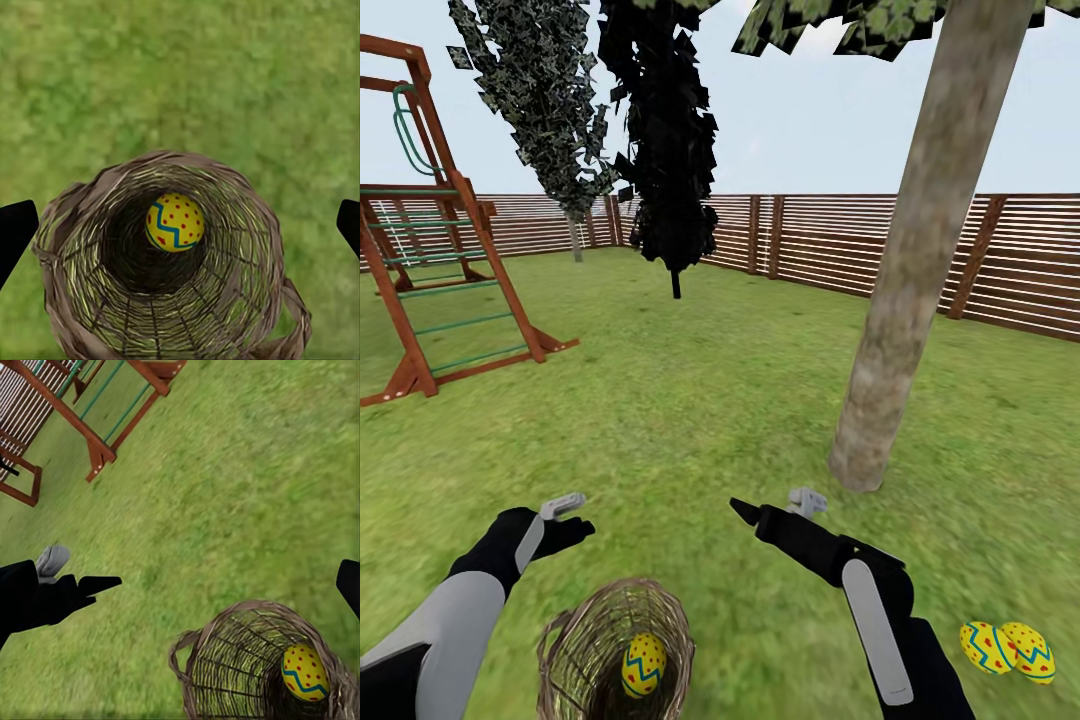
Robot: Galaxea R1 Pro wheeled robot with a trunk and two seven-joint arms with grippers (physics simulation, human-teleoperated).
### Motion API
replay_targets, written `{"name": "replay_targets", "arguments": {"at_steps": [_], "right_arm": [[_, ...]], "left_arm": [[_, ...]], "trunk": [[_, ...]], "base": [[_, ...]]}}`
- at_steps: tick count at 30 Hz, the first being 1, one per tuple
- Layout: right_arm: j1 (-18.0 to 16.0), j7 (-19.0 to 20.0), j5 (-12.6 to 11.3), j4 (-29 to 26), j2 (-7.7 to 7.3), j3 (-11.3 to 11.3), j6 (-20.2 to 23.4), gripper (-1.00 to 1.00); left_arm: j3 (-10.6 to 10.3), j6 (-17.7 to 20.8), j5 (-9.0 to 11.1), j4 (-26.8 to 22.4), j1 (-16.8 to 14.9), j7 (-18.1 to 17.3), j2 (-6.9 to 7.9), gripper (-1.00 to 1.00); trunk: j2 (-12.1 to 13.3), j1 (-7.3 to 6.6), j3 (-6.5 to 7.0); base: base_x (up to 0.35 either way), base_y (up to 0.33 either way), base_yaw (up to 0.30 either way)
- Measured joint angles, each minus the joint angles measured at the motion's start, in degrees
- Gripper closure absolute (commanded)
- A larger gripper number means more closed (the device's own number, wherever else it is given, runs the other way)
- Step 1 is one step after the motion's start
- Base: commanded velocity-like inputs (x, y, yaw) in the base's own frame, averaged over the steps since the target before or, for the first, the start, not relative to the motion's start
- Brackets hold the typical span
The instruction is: Take the three Easter eggs out of the wicker basket on the lawn in the garden, then place them on the lawn next to a single tree (choose any tree) so that all three eggs are next to the same tree and none are left in the basket.
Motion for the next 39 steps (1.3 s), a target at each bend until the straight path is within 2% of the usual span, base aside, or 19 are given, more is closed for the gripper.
{"name": "replay_targets", "arguments": {"at_steps": [2,7,18,27,32,34,35,39], "right_arm": [[0.09,0.05,-0.01,-0.04,-0.06,-0.07,0.02,-1.0],[0.23,0.16,-0.01,-0.17,-0.19,-0.1,0.1,-1.0],[0.42,0.06,-0.03,-0.65,-0.21,0.21,0.12,-1.0],[0.52,-0.08,-0.04,-0.92,-0.07,0.63,0.74,-1.0],[0.54,-0.16,-0.05,-1.0,0.35,0.92,1.05,-1.0],[0.54,-0.17,-0.07,-1.04,0.44,1.72,1.11,-1.0],[0.54,-0.18,-0.11,-1.07,0.44,2.99,1.06,-1.0],[0.54,-0.31,0.01,-1.03,0.36,5.05,0.91,-1.0]], "left_arm": [[-0.01,0.04,0.0,0.0,0.0,0.02,-0.01,-1.0],[0.08,0.68,-0.09,0.09,0.02,0.16,-0.03,-1.0],[0.14,0.78,-0.13,0.44,0.0,0.36,-0.12,-1.0],[0.03,0.78,-0.2,1.38,0.0,0.64,-0.11,-1.0],[-0.14,0.6,-0.53,3.55,0.0,2.79,-0.1,-1.0],[-0.09,0.36,-0.57,3.92,0.0,3.97,-0.16,-1.0],[-0.34,0.12,-0.57,4.27,0.0,4.59,-0.24,-1.0],[-2.12,-0.23,-0.57,5.05,0.0,5.17,-0.34,-1.0]], "trunk": [[0.0,0.0,0.0],[-1.99,1.09,-0.89],[-2.01,1.1,-0.9],[-5.6,3.07,-2.51],[-7.61,4.17,-3.41],[-8.41,4.61,-3.77],[-8.81,4.83,-3.95],[-10.42,5.71,-4.67]], "base": [[0.0,0.0,0.0],[0.0,0.0,0.0],[0.0,0.0,0.0],[0.0,0.0,0.0],[0.0,0.0,0.0],[0.0,0.0,0.0],[0.0,0.0,0.0],[0.0,0.0,0.0]]}}
